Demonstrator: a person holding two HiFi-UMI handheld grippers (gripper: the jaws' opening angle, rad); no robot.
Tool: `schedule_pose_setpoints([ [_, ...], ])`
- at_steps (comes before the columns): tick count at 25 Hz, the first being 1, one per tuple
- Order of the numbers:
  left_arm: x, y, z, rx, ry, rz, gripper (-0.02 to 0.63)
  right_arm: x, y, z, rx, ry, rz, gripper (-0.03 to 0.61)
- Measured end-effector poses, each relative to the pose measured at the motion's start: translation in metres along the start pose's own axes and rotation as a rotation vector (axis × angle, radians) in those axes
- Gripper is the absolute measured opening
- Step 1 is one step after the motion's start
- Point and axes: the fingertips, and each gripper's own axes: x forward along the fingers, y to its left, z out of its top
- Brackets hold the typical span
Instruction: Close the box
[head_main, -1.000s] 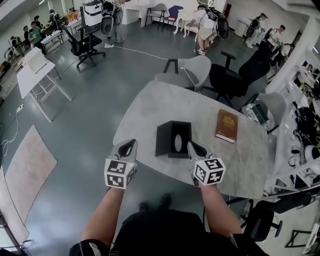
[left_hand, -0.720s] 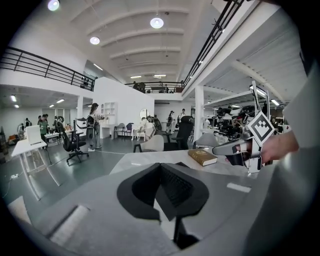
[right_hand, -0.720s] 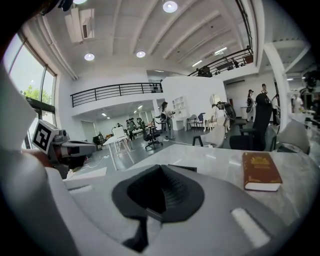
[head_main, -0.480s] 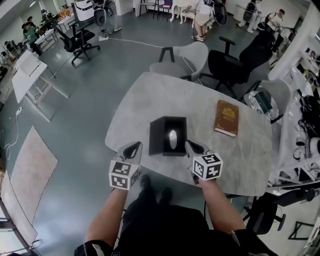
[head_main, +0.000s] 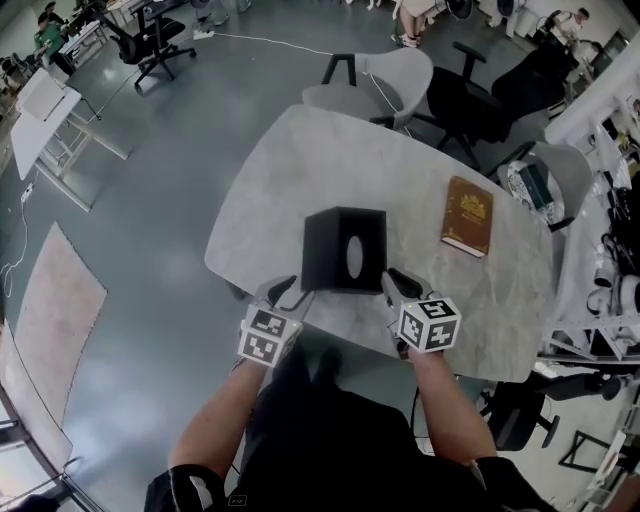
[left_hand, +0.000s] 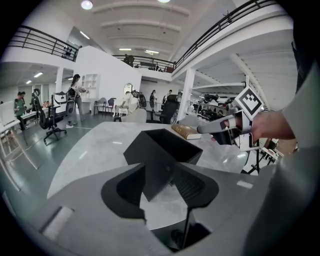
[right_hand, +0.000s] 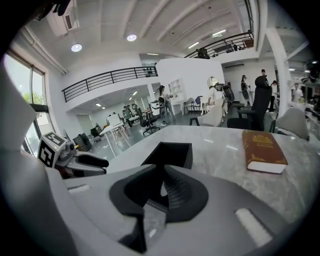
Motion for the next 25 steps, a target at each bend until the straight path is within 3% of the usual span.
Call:
schedule_pose_setpoints([
  [7, 0.037, -0.006, -0.047, 0.022, 0.115, -0.044, 0.241, 0.005, -0.001, -0.015, 0.016, 0.03, -0.009, 0.06],
  [20, 0.077, 0.004, -0.076, 0.03, 0.206, 0.002, 0.255, 0.016, 0.001, -0.025, 0.028, 0.046, -0.004, 0.06],
  [25, 0.081, 0.011, -0.082, 0.013, 0.216, 0.057, 0.255, 0.02, 0.002, -0.029, 0.025, 0.063, -0.003, 0.063],
])
